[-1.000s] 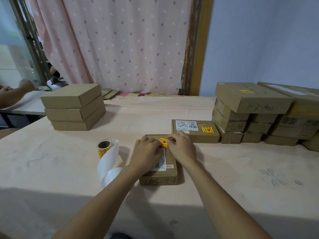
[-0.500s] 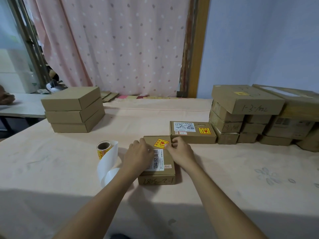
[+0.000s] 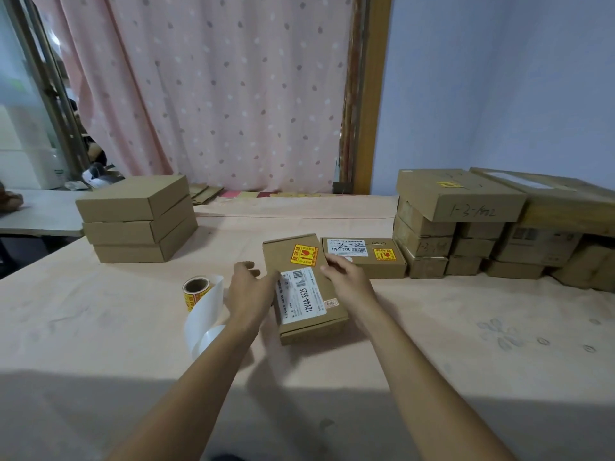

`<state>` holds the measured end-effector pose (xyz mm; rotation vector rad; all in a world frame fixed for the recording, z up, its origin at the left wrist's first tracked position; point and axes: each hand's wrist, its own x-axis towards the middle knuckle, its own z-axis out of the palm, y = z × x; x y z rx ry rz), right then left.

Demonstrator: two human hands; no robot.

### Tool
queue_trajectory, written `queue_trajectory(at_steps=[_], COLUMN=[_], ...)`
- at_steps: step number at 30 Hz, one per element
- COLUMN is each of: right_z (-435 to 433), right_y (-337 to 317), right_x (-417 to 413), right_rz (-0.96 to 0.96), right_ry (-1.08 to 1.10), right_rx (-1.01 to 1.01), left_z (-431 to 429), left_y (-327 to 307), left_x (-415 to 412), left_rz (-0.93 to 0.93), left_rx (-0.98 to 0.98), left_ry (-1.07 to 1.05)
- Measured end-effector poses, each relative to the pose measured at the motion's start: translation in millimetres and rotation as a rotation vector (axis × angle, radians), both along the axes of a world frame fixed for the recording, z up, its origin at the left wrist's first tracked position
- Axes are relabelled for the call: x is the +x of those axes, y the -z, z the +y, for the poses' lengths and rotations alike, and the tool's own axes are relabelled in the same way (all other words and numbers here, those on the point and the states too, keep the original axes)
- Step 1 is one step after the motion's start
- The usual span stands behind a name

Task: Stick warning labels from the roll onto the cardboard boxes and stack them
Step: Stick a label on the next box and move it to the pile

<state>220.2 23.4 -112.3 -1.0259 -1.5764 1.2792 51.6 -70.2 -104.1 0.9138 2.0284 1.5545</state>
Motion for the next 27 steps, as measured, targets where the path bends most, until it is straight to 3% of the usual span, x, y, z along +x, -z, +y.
queue_trajectory(at_steps=[4, 8, 15, 18, 21, 23, 27], right_z=[2.3, 7.3, 6.9, -1.3, 5.3, 16.5, 44.3], right_y=[-16.2, -29.3, -6.5, -2.3, 0.3, 2.9, 10.8], right_x=[5.5, 16.3, 45.8, 56.8, 70.3, 81.7, 103.7], right_rz=[0.121, 0.314, 0.206, 0.241, 0.263, 0.380, 0.470], right_ry=[0.050, 0.050, 0.251, 0.134, 0.199, 0.256, 0.352], right_rx=[-0.028, -0.188, -0.217, -0.299, -0.248, -0.226, -0.215], left_z=[1.1, -0.7, 20.1, 33.1, 50.2, 61.6, 79.2], left_y=[-12.2, -14.3, -4.2, -3.1, 0.5, 3.3, 15.3], left_x=[-6.6, -5.5, 26.7, 55.2, 84.1, 96.9, 94.9], left_rz=[-0.438, -0.581, -0.841, -0.878, -0.906, -0.909, -0.693], left_rx=[0.078, 0.156, 0.320, 0.346, 0.331, 0.299, 0.206], left_ry=[0.240, 0.248, 0.156, 0.171, 0.212, 0.241, 0.105])
